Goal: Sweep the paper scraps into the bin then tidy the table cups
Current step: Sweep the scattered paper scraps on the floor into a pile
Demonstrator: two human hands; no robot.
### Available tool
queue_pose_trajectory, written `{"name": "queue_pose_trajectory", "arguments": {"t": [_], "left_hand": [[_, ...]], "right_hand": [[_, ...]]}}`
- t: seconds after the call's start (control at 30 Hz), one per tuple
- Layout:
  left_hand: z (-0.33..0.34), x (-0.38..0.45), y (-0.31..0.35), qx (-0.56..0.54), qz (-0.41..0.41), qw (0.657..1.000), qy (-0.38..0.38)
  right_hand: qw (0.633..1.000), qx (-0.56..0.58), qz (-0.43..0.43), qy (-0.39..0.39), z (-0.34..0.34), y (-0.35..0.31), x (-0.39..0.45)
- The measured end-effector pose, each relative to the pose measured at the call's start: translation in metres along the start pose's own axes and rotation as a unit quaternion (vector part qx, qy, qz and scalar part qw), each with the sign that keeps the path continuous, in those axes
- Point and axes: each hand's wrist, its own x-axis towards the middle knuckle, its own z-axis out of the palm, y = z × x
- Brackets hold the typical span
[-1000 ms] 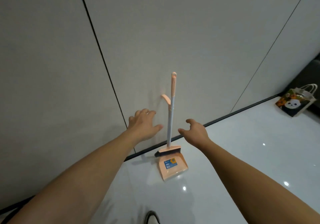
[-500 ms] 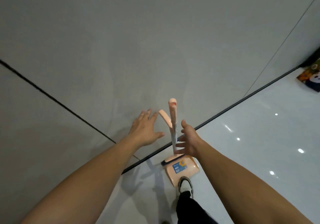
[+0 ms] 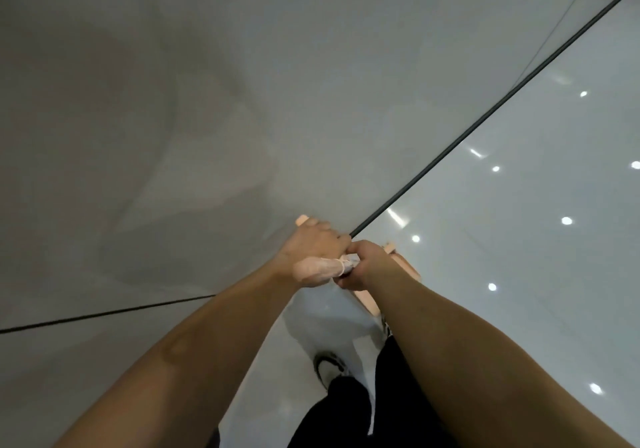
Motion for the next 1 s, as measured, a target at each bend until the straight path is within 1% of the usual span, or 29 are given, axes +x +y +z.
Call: {"name": "queue_pose_trajectory", "arguments": {"t": [0.1,0.2,0.27,0.4,0.5,0.6,0.7,0.8,0.87,1.0], "left_hand": [[0.005,0.01,-0.003,0.018,0.046,0.999,-0.017],[0.001,0.02,-0.002,-0.002,0.063,0.998,-0.006],[0.002,0.02,-0.013,-0.016,0.067,0.998,-0.005],[0.01,0.008,-0.046,0.0,0.053,0.998,-0.014],[0.008,0.006,-0.043,-0.017,0.053,0.998,-0.031],[-0.012,0.017,-0.026,-0.067,0.084,0.992,-0.071],[-0.037,0.024,0.005,-0.065,0.141,0.983,-0.097],[-0.055,0.022,0.044,-0.042,0.207,0.975,-0.073],[-0.066,0.019,0.072,-0.041,0.235,0.97,-0.054],[-0.083,0.006,0.134,-0.04,0.287,0.956,-0.041]], "right_hand": [[0.999,0.036,0.004,-0.015,-0.007,0.005,0.003],[0.999,0.051,-0.014,0.007,-0.008,0.003,0.0],[0.998,0.024,-0.047,0.024,-0.014,0.0,0.0],[0.986,-0.052,-0.139,0.078,-0.049,0.012,0.008],[0.97,-0.013,-0.206,0.131,-0.089,0.027,0.011],[0.965,0.046,-0.224,0.133,-0.111,0.044,0.0],[0.944,0.032,-0.284,0.168,-0.118,0.064,-0.019],[0.937,0.051,-0.297,0.175,-0.134,0.093,-0.035],[0.934,0.068,-0.3,0.18,-0.147,0.116,-0.045],[0.912,0.111,-0.33,0.215,-0.186,0.152,-0.062]]}}
